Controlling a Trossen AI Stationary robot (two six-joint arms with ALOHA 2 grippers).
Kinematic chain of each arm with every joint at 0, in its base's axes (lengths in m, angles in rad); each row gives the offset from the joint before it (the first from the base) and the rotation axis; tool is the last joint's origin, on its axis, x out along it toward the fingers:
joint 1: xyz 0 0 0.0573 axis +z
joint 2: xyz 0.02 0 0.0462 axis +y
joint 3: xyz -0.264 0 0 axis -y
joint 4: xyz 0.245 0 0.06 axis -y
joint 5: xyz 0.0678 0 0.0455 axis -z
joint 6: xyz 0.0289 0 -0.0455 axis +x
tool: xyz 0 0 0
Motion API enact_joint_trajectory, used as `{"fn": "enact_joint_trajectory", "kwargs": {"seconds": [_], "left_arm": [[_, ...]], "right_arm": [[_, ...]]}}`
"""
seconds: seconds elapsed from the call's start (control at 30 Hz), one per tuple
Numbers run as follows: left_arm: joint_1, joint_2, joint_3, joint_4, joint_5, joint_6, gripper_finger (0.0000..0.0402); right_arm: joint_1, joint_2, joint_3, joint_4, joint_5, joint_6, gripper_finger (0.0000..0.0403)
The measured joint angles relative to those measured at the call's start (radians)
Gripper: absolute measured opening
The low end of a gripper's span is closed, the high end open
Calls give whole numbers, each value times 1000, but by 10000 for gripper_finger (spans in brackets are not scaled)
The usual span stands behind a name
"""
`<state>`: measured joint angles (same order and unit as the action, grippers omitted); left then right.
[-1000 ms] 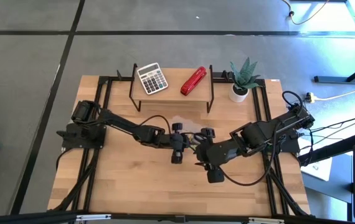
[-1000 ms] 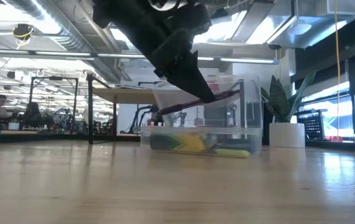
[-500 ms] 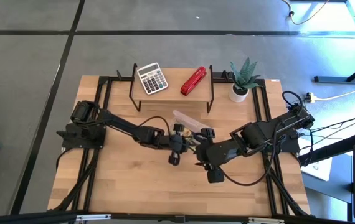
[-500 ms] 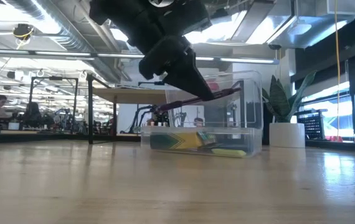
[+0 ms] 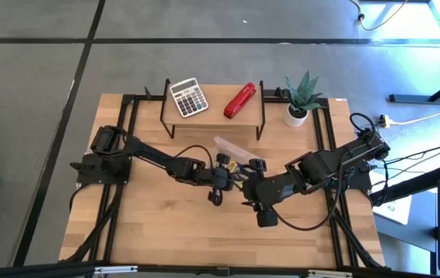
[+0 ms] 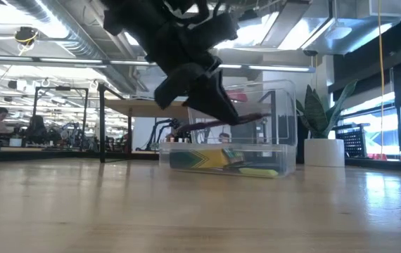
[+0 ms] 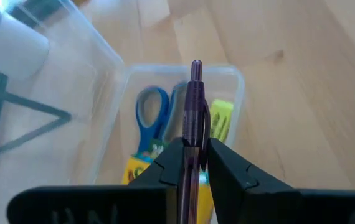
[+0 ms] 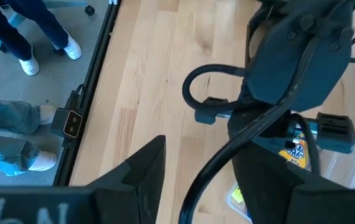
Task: Pack school essentials
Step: Put the purple pen into the transparent supply box, then adjust the transparent supply box
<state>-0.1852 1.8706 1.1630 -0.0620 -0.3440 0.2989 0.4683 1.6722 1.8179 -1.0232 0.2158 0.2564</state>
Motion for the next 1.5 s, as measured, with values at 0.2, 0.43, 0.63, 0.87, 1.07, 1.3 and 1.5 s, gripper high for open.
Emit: {"fn": "enact_joint_trajectory", "kwargs": {"seconds": [0.2, 0.43, 0.63, 0.87, 1.07, 1.3, 1.5], "left_arm": [[13, 11, -1, 3, 14, 0, 43], [16, 15, -1, 9, 14, 0, 50], [16, 30, 1, 17, 15, 0, 70], [16, 42, 0, 14, 17, -1, 91], [12, 35, 0, 22, 19, -6, 97], [0, 33, 0, 14, -101, -8, 97], [0, 33, 0, -83, -165, -9, 95]], "right_arm": [[0, 0, 0, -1, 0, 0, 181], [0, 0, 0, 0, 0, 0, 181], [0, 0, 0, 0, -4, 0, 181], [0, 0, -1, 0, -8, -2, 181], [0, 0, -1, 0, -8, -3, 181], [0, 0, -1, 0, -8, -3, 181], [0, 0, -1, -1, -8, -3, 181]]}}
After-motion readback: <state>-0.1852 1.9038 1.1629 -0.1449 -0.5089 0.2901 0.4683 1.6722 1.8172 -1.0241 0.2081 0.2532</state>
